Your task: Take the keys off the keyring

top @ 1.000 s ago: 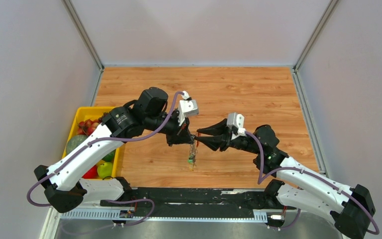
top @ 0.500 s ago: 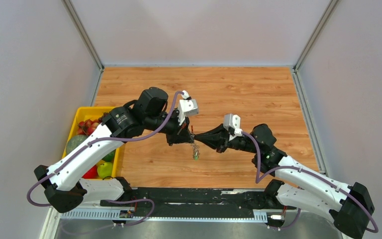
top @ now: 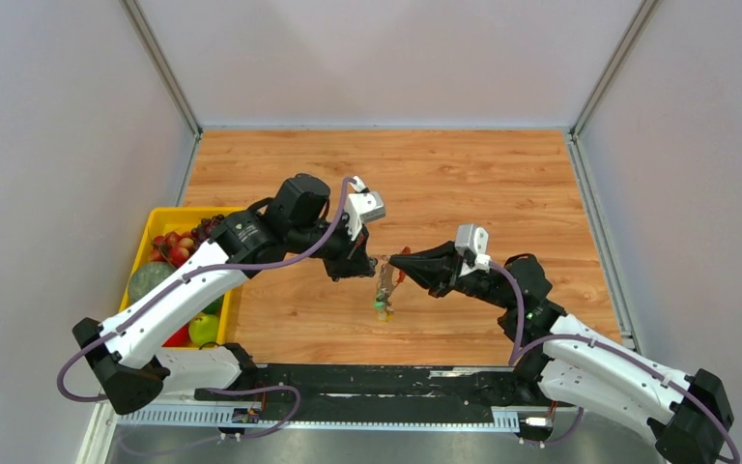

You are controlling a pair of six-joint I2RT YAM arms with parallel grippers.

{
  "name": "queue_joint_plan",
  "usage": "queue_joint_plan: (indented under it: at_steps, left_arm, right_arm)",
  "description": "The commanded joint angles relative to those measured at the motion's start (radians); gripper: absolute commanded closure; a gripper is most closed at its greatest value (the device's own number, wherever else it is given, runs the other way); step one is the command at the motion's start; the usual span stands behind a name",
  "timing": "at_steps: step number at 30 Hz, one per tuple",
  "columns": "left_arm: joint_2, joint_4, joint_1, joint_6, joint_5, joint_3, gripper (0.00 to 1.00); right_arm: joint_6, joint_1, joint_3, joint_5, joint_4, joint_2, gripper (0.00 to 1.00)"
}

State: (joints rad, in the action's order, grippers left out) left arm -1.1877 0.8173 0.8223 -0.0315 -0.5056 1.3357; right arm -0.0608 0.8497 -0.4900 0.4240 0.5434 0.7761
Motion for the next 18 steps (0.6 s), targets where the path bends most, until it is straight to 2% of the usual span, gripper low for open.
queue_joint_plan:
  at_steps: [1, 5, 11, 14, 18]
  left_arm:
    - [-0.004, -0.084, -0.008, -0.062, -0.061, -0.045, 1.00]
    - [-0.011, -0.116, -0.008, -0.072, -0.127, -0.077, 1.00]
    - [-0.023, -0.148, -0.008, -0.081, -0.116, -0.090, 1.00]
    - [-0.027, -0.129, -0.011, -0.087, -0.018, -0.086, 1.00]
    - [-0.033, -0.141, -0.076, -0.141, 0.074, -0.114, 1.00]
  right_arm:
    - [-0.050, 0.002, 0.008, -0.039, 0.147, -0.013, 1.00]
    - [-0.061, 0.002, 0.002, -0.012, 0.164, 0.020, 1.00]
    - [-0.065, 0.002, -0.014, -0.010, 0.152, 0.047, 1.00]
    - [-0.051, 0.002, -0.002, -0.126, 0.112, 0.003, 1.00]
    - [-0.034, 0.002, 0.036, -0.352, 0.075, -0.072, 1.00]
